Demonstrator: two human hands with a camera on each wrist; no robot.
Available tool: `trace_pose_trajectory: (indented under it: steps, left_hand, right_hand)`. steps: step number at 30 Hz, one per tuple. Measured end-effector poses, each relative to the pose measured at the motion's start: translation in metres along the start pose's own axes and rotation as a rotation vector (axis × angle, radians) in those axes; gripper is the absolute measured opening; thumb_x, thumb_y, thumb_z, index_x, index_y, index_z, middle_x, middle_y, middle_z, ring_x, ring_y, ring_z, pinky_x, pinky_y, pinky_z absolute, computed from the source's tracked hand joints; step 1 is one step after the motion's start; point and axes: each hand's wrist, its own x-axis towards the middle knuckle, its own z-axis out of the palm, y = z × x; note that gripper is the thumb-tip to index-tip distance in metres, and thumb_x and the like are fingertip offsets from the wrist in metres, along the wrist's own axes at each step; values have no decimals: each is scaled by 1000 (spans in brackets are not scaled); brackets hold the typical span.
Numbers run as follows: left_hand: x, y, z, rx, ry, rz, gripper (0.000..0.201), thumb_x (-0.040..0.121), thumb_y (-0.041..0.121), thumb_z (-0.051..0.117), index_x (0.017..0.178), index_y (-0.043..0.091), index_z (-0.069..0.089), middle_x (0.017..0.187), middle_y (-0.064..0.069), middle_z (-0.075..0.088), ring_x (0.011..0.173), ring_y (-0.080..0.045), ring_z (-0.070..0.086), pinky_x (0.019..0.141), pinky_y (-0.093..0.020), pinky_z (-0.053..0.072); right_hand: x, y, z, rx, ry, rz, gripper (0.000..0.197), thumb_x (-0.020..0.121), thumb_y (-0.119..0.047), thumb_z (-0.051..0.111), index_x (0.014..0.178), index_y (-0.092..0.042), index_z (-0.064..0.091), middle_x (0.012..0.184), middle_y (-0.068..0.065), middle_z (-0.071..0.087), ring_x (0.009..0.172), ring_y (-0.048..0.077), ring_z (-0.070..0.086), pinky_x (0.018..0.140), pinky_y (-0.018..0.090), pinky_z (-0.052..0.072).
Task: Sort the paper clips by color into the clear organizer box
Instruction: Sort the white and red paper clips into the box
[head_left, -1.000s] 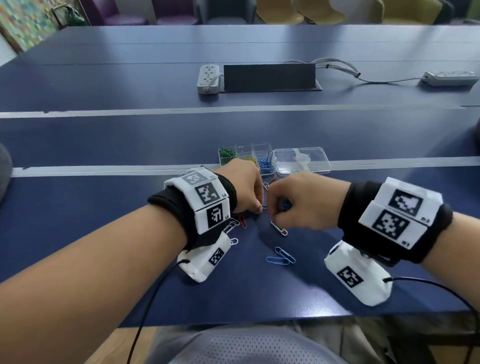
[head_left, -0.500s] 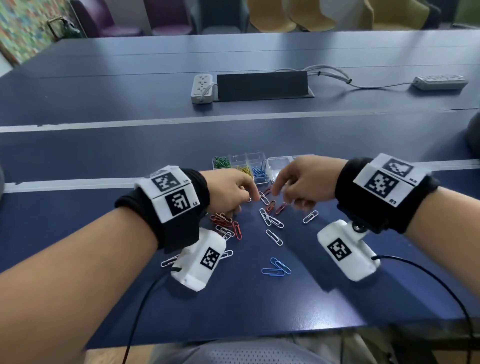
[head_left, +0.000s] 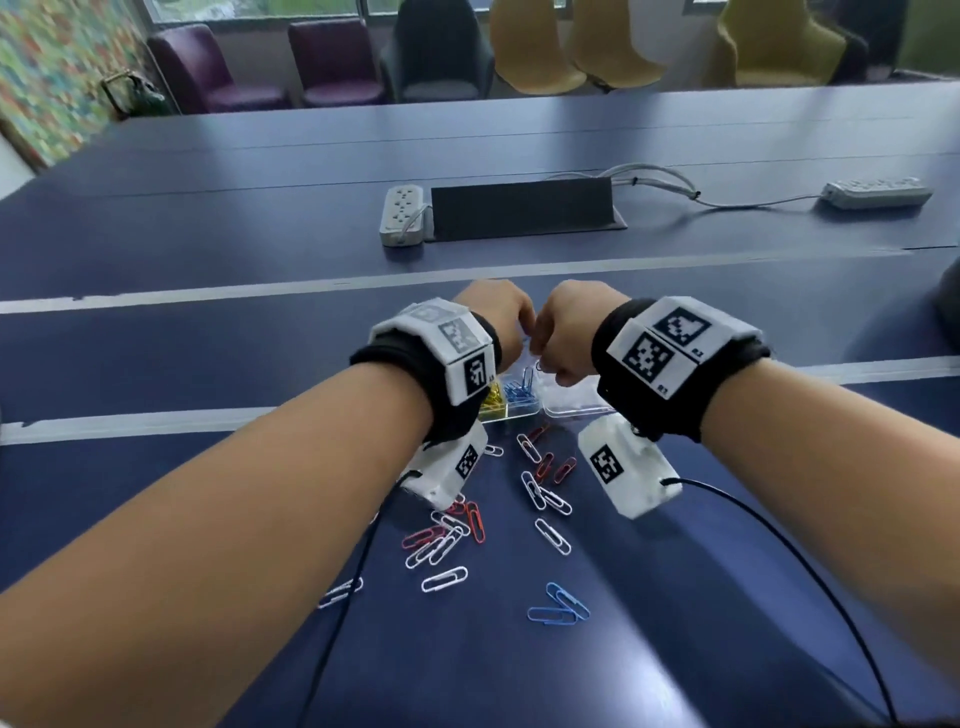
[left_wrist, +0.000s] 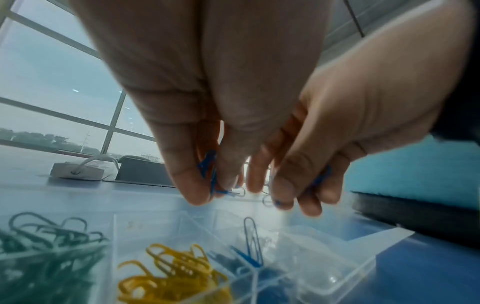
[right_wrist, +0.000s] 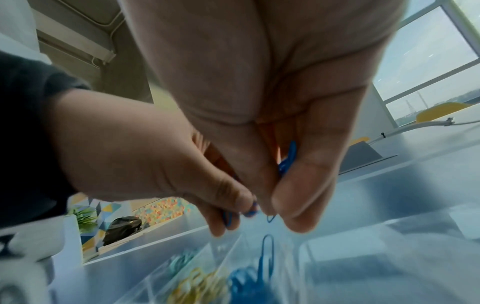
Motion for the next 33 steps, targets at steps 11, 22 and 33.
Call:
trace_pose_trajectory:
  steps: [11,22,33]
  left_hand:
    - [3,-10,8,-71,-9,-3,45,80,-3,62,118,21,59,110,-6,66,101,-24,63,82,-33,53]
    - [-12,-26,0,-282,85,-85,56,82,-5,56,129,26,50,96,2,66,89,-17,63,79,-31,54]
    - [-45,-46,-9,-280,100,-41,42,87,6,55,125,23,54,91,5,66,83,-13,59,74,-24,46]
  right_hand:
    - [21,-7,-9,60,-2,32,16,77,-13,74,92,-9,75,88,9,77,85,23,74,84,40,59]
    - [20,-27,-2,-7,20,-21,39,74,-19,79,110,-10,68,101,10,72,95,27,70,88,41,57]
    - [10,-36,0,3,92,-64,22,87,-11,60,106,-14,72,100,10,72,92,27,70,85,39,58]
